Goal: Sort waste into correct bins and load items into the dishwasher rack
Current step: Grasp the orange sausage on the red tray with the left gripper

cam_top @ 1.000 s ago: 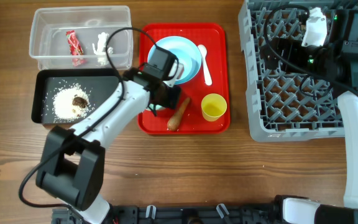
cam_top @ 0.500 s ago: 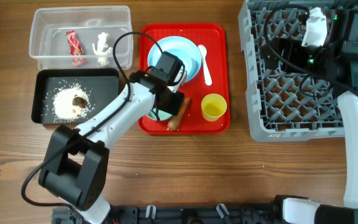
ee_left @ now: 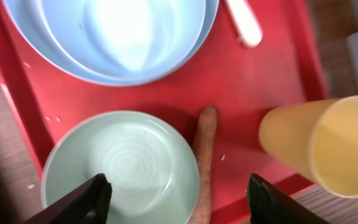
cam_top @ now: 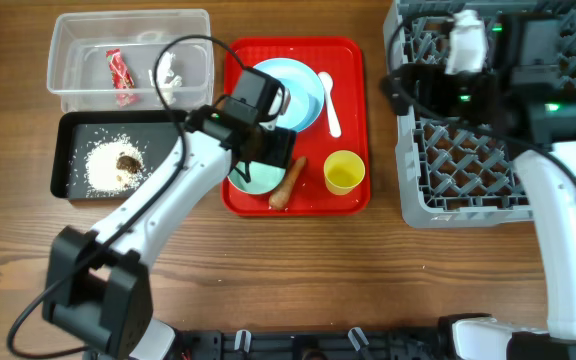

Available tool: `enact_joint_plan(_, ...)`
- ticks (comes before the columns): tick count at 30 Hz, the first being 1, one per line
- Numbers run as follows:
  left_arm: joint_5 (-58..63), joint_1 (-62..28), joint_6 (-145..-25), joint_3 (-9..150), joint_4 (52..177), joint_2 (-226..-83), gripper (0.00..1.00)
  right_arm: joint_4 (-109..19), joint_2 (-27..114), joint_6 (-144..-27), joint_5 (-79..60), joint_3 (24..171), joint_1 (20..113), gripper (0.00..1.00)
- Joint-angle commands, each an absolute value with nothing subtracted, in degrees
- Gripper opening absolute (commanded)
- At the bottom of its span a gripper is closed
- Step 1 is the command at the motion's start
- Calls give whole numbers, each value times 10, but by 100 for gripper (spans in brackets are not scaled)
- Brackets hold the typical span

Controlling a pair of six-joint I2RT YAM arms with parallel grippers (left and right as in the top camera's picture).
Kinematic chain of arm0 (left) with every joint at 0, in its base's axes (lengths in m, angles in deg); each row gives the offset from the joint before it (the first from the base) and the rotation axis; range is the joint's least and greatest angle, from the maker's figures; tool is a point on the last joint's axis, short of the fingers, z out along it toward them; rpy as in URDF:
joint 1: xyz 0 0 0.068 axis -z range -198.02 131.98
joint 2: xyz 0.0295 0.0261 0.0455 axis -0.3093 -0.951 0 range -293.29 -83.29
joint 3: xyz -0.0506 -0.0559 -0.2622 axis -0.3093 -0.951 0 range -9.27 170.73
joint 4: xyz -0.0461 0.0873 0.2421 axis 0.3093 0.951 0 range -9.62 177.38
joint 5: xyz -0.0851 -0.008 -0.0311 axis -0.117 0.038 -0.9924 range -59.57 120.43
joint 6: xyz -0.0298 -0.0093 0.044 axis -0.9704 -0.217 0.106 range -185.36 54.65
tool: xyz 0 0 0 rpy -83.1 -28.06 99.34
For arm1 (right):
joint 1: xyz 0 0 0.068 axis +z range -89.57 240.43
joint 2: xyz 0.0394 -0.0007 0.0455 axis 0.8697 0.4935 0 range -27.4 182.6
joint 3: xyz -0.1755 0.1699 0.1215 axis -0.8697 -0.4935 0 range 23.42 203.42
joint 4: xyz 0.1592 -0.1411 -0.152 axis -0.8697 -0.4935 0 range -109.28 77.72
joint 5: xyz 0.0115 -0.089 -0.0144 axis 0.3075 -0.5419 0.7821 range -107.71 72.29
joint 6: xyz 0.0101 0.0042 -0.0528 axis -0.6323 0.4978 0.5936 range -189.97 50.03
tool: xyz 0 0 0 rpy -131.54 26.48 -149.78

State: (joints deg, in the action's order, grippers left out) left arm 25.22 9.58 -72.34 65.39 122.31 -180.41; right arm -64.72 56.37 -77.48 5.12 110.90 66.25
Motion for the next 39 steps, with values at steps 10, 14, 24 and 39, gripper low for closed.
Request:
enact_joint_plan(10,211,174,-684,668,1276,-1853,66,-637,593,-850,-45,1118,694,100)
enact_joint_plan(14,214,186,-669,668,1278,-1884,65,-638,593,-850,-44,1118,694,100)
enact_joint_plan(24,242,189,-656,668,1274,-1934,65,-638,593,-849,-44,1118,694,100)
enact_joint_plan(39,273,189,-656,668,1239,-1956,67,-645,593,-835,-44,1118,694,100)
